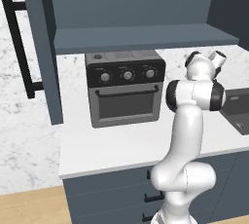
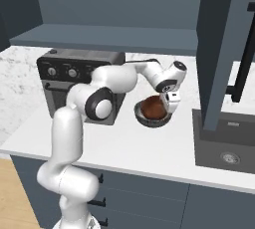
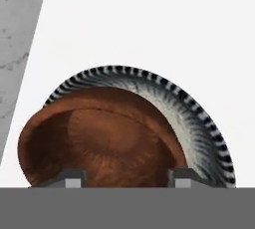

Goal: Pick up the bowls on the counter and stack them on top of one another in the open cabinet. Place the smaller bowl on top of the larger bowl.

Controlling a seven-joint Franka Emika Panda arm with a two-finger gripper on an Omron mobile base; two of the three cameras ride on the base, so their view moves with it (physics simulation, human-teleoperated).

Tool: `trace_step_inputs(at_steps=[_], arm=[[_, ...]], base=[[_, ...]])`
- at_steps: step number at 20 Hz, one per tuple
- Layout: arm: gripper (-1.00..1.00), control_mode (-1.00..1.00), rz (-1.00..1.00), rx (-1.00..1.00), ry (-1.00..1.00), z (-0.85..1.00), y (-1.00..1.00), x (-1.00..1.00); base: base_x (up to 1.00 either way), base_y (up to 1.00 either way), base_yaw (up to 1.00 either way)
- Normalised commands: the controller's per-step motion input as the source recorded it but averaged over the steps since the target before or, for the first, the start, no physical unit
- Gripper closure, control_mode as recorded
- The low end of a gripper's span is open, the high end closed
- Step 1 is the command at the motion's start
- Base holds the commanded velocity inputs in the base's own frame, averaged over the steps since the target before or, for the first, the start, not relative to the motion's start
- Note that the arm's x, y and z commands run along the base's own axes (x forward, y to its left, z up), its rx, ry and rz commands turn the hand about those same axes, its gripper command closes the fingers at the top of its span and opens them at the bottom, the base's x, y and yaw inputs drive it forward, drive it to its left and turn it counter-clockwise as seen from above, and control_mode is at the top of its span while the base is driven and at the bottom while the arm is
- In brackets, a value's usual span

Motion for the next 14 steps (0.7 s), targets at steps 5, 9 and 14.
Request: trace_step_inputs(at_steps=[5,9,14], arm=[[-1.0,-1.0,0.0,0.03,0.0,0.29,-0.35,-0.71],[-1.0,-1.0,0.01,0.0,0.04,-0.01,-0.12,-0.46],[-1.0,-1.0,0.02,0.0,0.06,-0.28,0.39,0.0]], base=[[0.0,0.0,0.0],[0.0,0.0,0.0],[0.0,0.0,0.0]])
